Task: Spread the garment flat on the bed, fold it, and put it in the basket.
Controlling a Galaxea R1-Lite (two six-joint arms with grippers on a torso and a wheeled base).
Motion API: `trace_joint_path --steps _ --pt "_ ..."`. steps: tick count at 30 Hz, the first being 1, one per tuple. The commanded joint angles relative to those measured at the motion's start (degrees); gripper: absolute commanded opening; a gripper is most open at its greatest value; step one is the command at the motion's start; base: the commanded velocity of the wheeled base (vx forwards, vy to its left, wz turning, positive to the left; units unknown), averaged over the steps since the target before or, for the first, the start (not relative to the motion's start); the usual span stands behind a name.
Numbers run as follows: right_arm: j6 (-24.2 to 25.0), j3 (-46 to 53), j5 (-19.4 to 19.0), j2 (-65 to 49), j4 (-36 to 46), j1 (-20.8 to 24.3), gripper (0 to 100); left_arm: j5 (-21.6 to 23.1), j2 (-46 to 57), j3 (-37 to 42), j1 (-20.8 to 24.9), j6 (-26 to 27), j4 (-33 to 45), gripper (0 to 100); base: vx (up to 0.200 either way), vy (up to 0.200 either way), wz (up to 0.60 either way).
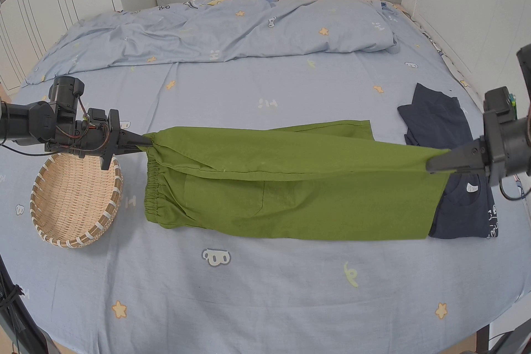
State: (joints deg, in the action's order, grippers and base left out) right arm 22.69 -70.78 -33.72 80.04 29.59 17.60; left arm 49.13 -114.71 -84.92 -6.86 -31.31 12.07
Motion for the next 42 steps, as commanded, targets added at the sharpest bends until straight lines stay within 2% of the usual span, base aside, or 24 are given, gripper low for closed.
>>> trace_joint_path --steps 1,10,15,23,27,38,42 --pt "1.92 5.74 0.06 -9.91 0.03 4.37 0 0.00 0.19 0.28 0.97 0.10 0.06 0 0.000 0.000 0.00" --pt "1.92 7.41 -0.03 -10.43 -0.85 3.67 0 0.00 0.63 0.72 0.89 0.19 -0.03 0 0.000 0.000 0.00" --pt "1.83 6.97 -0.12 -7.27 -8.49 0.85 0 0.00 0.46 0.37 0.18 0.19 -0.12 0 0.000 0.000 0.00" --pt "1.22 -3.23 -0.03 6.44 -10.69 -3.10 0 -0.17 -0.07 0.02 0.01 0.10 -0.29 0 0.000 0.000 0.00" --pt "-1.07 -7.97 -0.56 12.33 -10.87 -5.39 0 -0.17 -0.16 -0.16 -0.34 0.10 -0.56 0 0.000 0.000 0.00" --pt "-2.74 -15.53 -1.00 23.40 -15.00 -11.01 0 -0.26 -0.25 -0.95 -1.13 0.10 -0.73 0 0.000 0.000 0.00" --pt "-2.82 -17.99 -1.00 26.22 -15.96 -12.15 0 -1.58 -0.95 -1.39 -1.05 0.19 -0.82 0 0.000 0.000 0.00"
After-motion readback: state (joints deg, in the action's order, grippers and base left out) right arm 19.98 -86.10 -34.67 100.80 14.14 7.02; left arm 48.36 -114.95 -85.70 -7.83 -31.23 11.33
